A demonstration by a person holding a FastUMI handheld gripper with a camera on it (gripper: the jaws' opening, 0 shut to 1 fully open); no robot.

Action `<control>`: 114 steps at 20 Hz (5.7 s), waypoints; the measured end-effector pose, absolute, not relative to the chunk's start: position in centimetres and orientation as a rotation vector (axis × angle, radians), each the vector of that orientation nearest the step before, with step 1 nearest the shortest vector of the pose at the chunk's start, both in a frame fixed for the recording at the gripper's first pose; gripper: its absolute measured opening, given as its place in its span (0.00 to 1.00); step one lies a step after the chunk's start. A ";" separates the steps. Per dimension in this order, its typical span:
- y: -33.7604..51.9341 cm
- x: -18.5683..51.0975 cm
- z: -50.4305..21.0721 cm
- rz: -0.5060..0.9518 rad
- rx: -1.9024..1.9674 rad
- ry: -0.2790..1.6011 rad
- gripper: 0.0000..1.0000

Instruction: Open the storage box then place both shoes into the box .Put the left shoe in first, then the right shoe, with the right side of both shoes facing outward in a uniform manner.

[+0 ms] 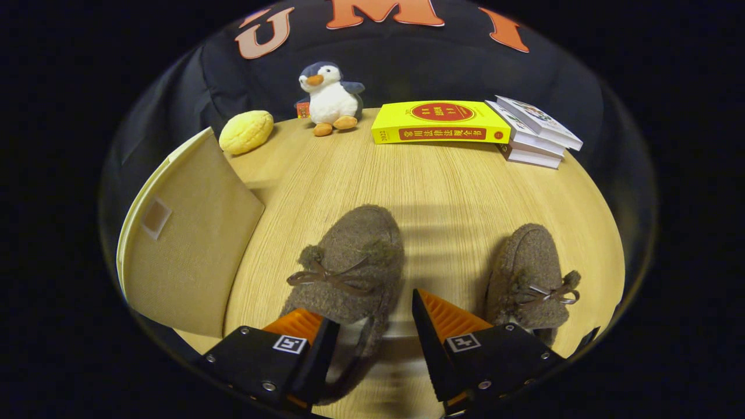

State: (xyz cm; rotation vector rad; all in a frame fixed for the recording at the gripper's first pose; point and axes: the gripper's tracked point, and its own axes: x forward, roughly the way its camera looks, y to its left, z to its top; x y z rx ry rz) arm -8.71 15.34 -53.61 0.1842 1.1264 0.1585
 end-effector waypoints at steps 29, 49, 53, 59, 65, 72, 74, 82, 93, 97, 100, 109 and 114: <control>23.4 -3.2 -35.0 0.157 0.363 1.036 0.05; 44.0 -3.8 -40.4 0.271 0.181 1.273 0.06; 45.2 -4.4 -43.0 0.231 0.174 1.322 0.08; 47.6 -6.5 -44.3 0.264 0.264 1.416 0.20; 47.2 -7.5 -41.3 0.422 0.341 1.410 0.43; 43.3 -5.2 -34.1 0.572 0.366 1.185 0.67; 41.8 -4.8 -32.0 0.611 0.370 1.112 0.78; 30.7 -4.4 -30.5 0.527 0.371 1.026 0.97; 10.5 -8.3 -39.0 0.213 0.304 1.129 0.96; 6.1 -11.0 -42.5 0.146 0.319 1.196 0.96; 3.4 -12.9 -45.4 0.110 0.286 1.242 0.96; -0.3 -15.0 -51.4 0.054 0.206 1.321 0.80; -1.8 -13.1 -53.5 -0.038 0.187 1.260 0.59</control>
